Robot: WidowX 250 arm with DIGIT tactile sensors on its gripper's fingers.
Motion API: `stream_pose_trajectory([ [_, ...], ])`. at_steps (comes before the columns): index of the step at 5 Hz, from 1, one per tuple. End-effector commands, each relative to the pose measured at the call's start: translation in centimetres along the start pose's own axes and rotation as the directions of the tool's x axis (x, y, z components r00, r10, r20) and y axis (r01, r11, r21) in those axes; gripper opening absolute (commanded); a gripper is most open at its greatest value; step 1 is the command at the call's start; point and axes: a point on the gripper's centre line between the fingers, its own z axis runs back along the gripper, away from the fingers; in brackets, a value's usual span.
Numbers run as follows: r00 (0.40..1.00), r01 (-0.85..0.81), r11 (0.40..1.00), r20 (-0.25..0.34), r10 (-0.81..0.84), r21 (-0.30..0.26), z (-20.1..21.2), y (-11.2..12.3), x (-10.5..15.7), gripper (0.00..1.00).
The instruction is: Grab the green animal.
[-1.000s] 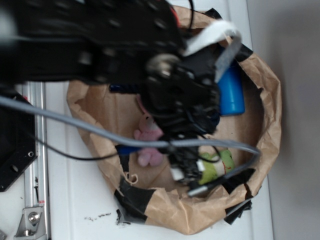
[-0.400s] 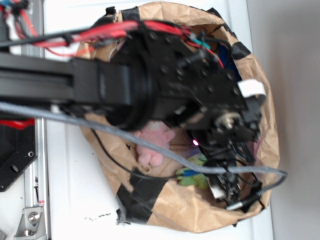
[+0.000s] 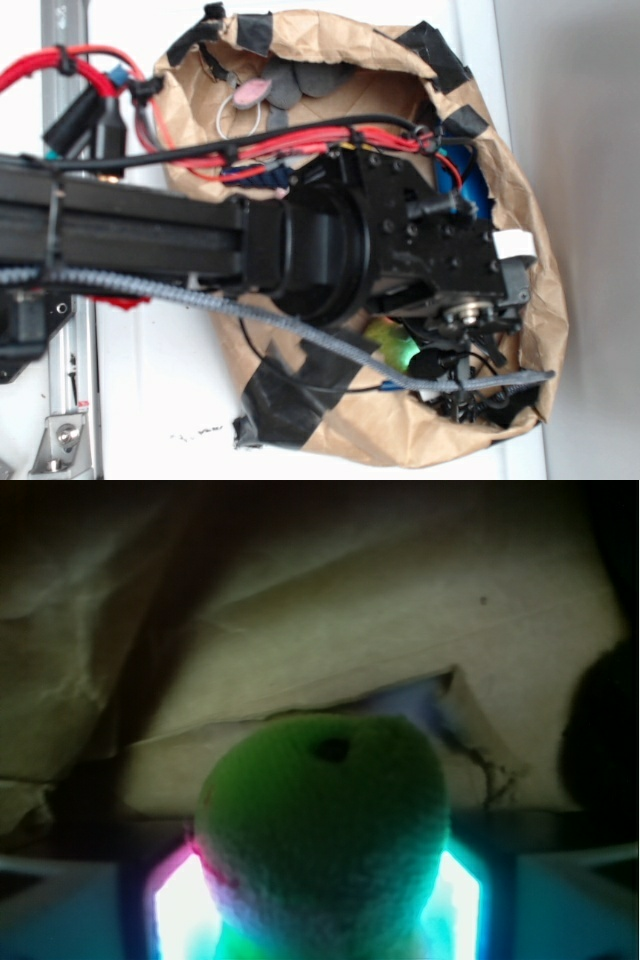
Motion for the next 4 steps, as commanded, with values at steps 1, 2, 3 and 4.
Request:
stream_pose_trajectory([
  [1, 0.995, 0.092, 0.993, 0.027, -0.094, 0.072, 3.6, 0.6, -1.1, 0.0],
  [2, 0.979, 0.131, 0.981, 0.135, -0.15, 0.146, 9.4, 3.8, -0.6, 0.0],
  [3, 0.952, 0.202, 0.962, 0.194, -0.237, 0.184, 15.0, 4.9, -0.9, 0.0],
  [4, 0.937, 0.261, 0.944, 0.182, -0.298, 0.202, 18.5, 4.1, -1.1, 0.0],
])
